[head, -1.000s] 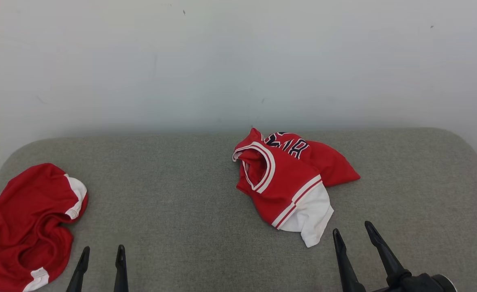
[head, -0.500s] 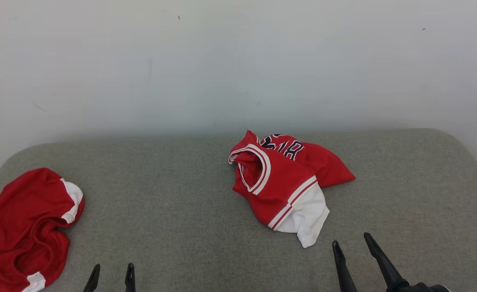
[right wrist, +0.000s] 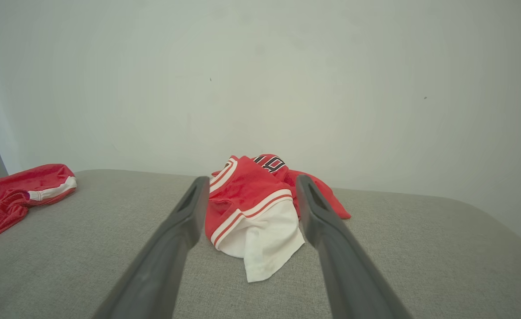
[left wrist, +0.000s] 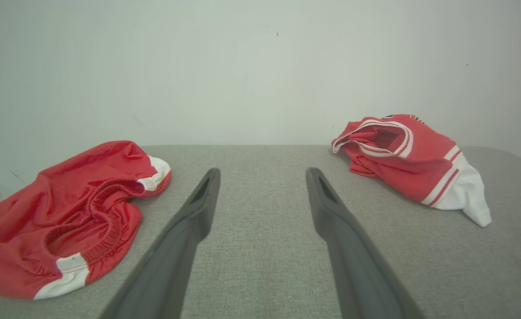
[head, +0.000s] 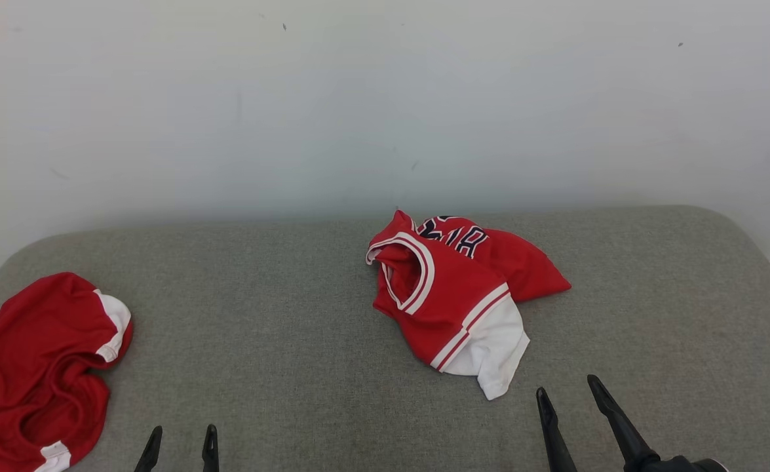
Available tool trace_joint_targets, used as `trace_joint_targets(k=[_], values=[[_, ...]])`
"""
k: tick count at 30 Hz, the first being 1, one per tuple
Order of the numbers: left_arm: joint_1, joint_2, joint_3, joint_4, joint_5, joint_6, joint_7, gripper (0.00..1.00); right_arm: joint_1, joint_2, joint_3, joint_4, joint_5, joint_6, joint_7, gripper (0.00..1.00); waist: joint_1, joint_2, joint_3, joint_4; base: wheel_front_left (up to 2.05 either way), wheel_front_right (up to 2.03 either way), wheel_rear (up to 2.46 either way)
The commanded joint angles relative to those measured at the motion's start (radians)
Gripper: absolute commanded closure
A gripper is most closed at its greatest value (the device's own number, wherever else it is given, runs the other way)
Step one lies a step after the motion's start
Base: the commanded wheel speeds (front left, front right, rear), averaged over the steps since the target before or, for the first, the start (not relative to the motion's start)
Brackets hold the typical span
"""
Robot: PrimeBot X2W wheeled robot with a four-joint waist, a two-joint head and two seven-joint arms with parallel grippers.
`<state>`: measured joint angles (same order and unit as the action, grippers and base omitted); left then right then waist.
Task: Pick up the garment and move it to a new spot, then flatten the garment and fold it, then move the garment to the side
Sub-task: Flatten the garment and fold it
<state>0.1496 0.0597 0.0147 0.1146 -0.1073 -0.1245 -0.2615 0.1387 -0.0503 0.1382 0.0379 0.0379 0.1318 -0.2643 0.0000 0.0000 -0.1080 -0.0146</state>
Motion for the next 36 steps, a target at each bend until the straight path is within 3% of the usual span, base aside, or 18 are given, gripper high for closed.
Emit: trace_joint_targets(k=[1, 20, 28, 36], values=[[-0.003, -0.004, 0.004, -0.002, 0.007, -0.005, -0.003, 0.00, 0.002, 0.000, 0.001, -0.004, -0.007, -0.002, -0.002, 0.00, 0.0000, 0.0000, 0.001, 0.000, 0.00, 0.00, 0.00], [-0.008, -0.009, -0.007, 0.007, 0.017, -0.006, -0.003, 0.00, -0.010, 0.000, 0.008, -0.003, -0.010, -0.002, -0.002, 0.00, 0.0000, 0.0000, 0.018, -0.008, 0.00, 0.00, 0.00], [-0.029, -0.009, -0.038, 0.014, -0.023, -0.006, -0.003, 0.00, -0.019, 0.000, 0.008, -0.008, -0.018, -0.002, -0.002, 0.00, 0.0000, 0.0000, 0.043, -0.032, 0.00, 0.00, 0.00], [-0.092, -0.009, -0.098, 0.084, -0.144, -0.006, -0.003, 0.00, -0.035, 0.000, 0.011, -0.012, -0.023, -0.002, -0.002, 0.00, 0.0000, 0.0000, 0.088, -0.078, 0.00, 0.00, 0.00]])
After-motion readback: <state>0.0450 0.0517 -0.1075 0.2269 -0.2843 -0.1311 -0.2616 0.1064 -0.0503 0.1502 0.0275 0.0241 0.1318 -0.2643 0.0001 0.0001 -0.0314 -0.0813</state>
